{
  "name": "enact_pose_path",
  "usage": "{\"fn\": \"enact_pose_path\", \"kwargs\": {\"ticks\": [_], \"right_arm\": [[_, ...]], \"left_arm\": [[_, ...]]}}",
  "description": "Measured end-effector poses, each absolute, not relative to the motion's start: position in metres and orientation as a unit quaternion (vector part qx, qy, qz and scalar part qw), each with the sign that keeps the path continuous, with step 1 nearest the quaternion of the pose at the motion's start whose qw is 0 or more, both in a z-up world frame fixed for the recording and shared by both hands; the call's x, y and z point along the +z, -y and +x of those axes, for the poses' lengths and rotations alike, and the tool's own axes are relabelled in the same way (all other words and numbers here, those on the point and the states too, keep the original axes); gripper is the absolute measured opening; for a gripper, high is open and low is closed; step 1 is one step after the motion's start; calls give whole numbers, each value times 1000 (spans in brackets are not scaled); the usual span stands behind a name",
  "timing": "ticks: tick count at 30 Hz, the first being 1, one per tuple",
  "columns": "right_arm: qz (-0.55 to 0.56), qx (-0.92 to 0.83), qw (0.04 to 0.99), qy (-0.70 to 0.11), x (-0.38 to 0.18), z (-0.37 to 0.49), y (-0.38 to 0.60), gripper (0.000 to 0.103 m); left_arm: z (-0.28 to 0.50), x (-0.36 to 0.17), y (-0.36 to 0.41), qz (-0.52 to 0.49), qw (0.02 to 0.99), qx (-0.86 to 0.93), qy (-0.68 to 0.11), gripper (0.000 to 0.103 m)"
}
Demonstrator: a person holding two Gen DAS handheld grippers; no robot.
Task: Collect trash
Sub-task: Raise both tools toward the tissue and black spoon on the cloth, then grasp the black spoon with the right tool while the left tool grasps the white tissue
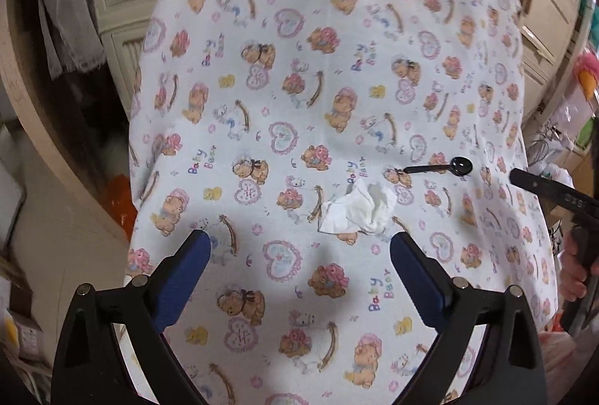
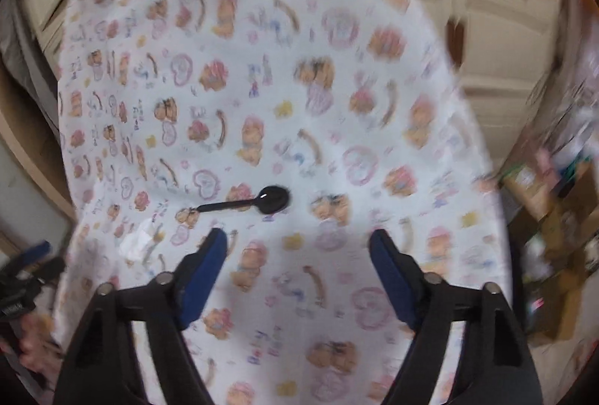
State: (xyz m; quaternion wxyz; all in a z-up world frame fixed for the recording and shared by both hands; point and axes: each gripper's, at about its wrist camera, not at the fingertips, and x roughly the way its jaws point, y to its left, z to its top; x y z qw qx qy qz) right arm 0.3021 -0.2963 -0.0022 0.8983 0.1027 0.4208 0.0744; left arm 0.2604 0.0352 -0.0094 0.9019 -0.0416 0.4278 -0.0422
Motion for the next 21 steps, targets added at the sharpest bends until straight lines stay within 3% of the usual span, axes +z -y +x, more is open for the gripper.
{"fn": "enact_pose_path", "kwargs": {"ticks": [7,14,21], "right_arm": [[190,82,860,-467,-36,362,303,39],[208,71,855,-470,-47,380,299,27],[198,85,849,-482,-58,385,274,4]], "left_arm": [[274,-25,-37,-43,894,-30,-444,96],[283,-39,-34,-66,883,-34,-464,95],[285,-43,-17,-51,884,-38,-463,93]]}}
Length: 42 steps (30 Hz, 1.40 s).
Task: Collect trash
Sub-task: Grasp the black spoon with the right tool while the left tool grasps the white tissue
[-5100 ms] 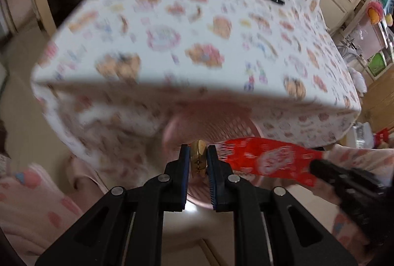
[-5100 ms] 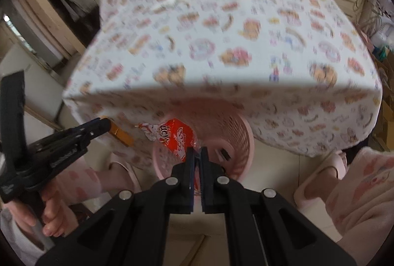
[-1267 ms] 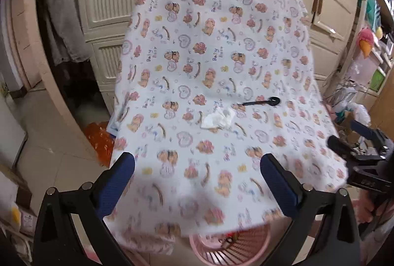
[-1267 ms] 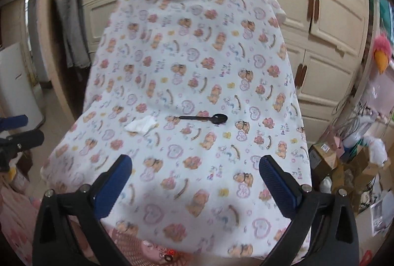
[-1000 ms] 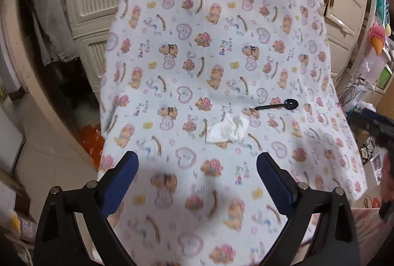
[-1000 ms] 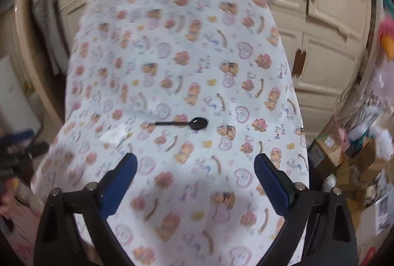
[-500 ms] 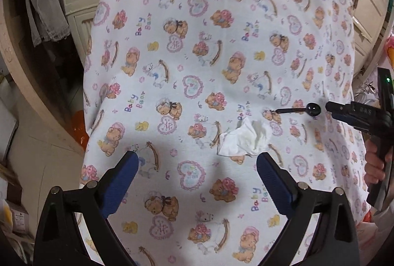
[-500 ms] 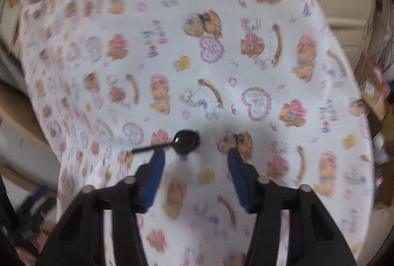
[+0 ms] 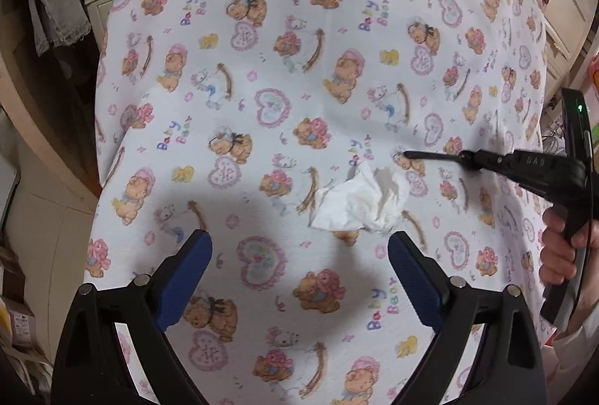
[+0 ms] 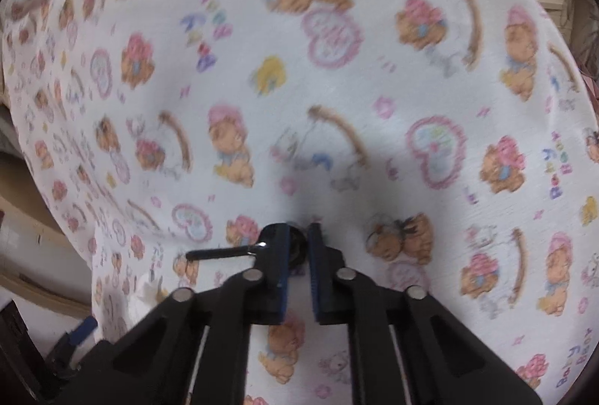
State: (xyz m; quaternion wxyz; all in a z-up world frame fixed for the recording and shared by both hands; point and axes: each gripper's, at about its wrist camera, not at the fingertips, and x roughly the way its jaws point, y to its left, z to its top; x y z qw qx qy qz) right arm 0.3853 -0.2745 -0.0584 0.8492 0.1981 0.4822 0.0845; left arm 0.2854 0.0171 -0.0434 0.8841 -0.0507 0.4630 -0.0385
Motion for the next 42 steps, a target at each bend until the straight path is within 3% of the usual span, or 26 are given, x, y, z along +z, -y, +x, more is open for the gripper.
{"fn": "enact_pose_path", "kwargs": {"ticks": [7,11,18,26,31,32,42], "right_arm": [[129,141,860,-474,-41,360,247,3],[96,177,851,-486,-38,342,230,3],[41,167,846,-505,-40,320,227,3],[48,151,845,-510,-45,319,241,3],[62,140,856,-493,-37,320,248,3],[68,138,859,-489,-35,320,250,3],[93,118,888,-435,-16,311,262,3]], "left_arm": [[294,-43,-3,-56,887,-48,-457,93],[301,-48,9,-54,883,-58,-462,88],[317,-60,21,-54,877,-55,-475,67],[326,-71,40,-40,867,-52,-494,59],[329,-71,44,-12,871,-39,-490,24],[329,-70,44,-12,871,-36,-489,22],[318,-58,30,-18,877,-48,-479,17]]}}
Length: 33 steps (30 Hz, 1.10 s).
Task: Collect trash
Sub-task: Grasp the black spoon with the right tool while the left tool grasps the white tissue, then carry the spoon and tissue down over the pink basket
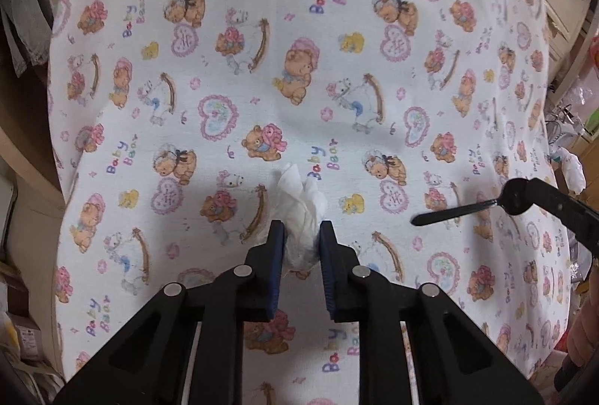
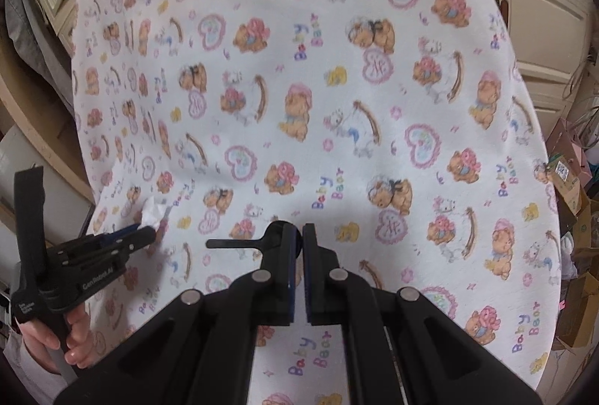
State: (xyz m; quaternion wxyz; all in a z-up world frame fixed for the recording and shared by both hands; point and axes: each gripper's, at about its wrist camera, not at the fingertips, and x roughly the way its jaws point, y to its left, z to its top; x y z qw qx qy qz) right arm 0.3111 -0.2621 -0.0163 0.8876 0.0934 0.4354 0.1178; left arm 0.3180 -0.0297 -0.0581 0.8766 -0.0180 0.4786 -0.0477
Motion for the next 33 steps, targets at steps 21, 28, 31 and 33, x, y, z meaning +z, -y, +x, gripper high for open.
{"fn": "enact_pose_path", "kwargs": {"ticks": [21,28,31,33], "right_arm": [[98,112,903,-404,11,244,218,3],[72,111,913,-387,17,200,206,3],[78,117,914,-380,21,180,205,3],[81,118,915,-377,23,168,205,3]], "left_arm": [[225,-23,22,18,898,-68,-434,18],[195,-19,21,20,901,-65,-428,18],[177,-13,16,5,903,-62,-424,18],[167,-12,16,3,902,-57,-428,18]]}}
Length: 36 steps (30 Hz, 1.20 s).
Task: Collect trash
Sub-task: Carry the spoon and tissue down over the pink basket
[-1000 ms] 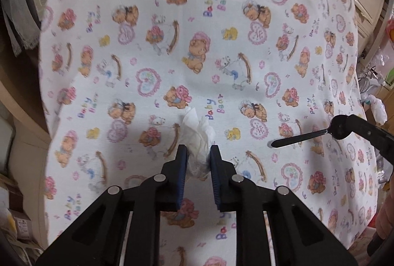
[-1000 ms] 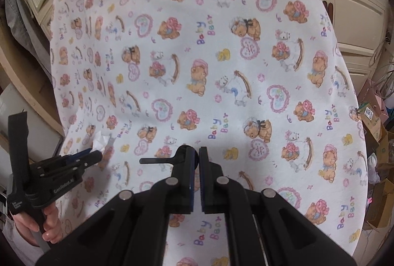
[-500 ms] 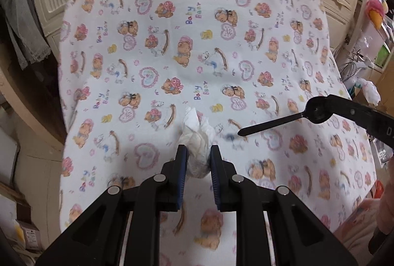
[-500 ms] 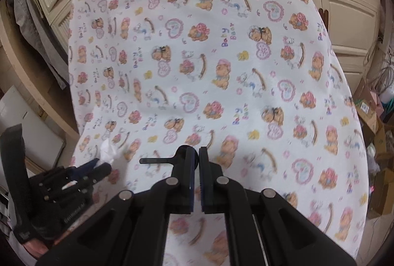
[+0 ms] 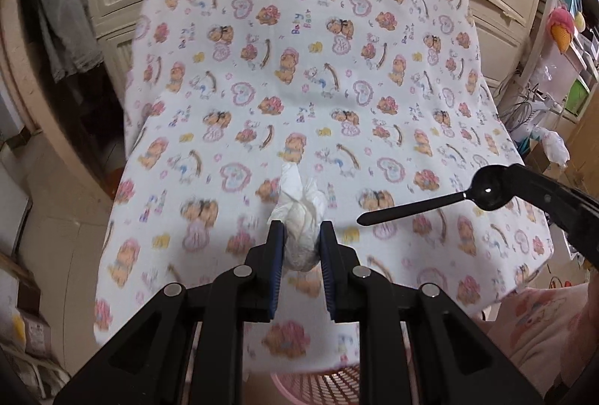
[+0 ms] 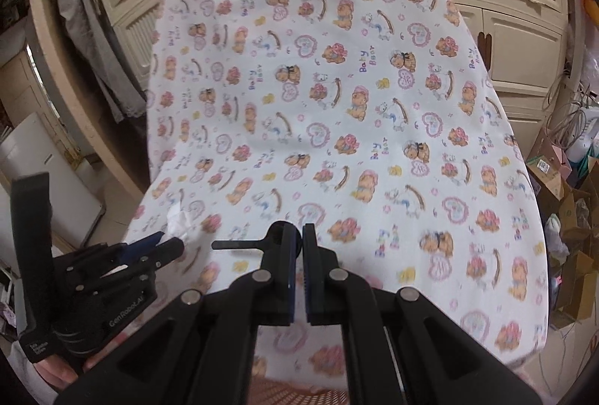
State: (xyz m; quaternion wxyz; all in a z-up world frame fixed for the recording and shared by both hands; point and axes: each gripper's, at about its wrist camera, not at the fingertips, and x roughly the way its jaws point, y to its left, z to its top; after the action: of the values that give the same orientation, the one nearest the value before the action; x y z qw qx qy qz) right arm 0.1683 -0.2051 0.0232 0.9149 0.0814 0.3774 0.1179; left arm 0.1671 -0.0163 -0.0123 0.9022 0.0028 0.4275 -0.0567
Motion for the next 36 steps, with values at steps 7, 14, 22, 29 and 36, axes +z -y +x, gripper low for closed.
{"fn": "enact_pose_path", "kwargs": {"ticks": [7,14,22,29,36], "right_arm": [[73,119,919,-370,35,131,198,3],[83,82,912,-393,44,102,202,3],[50,89,909,-404,26,53,188,3],[37,90,893,-440,-4,54,185,3],[24,73,863,-499,-52,65,185,3]], "left_arm": [[135,9,15,-15,900,-57,-433,18],[98,26,19,-8,906,-43,-422,18],[77,-3,27,6,894,-58,-445,17],[81,-28,20,-20,867,-83,-492,18],[88,-82,28,4,806,-112,-582,18]]}}
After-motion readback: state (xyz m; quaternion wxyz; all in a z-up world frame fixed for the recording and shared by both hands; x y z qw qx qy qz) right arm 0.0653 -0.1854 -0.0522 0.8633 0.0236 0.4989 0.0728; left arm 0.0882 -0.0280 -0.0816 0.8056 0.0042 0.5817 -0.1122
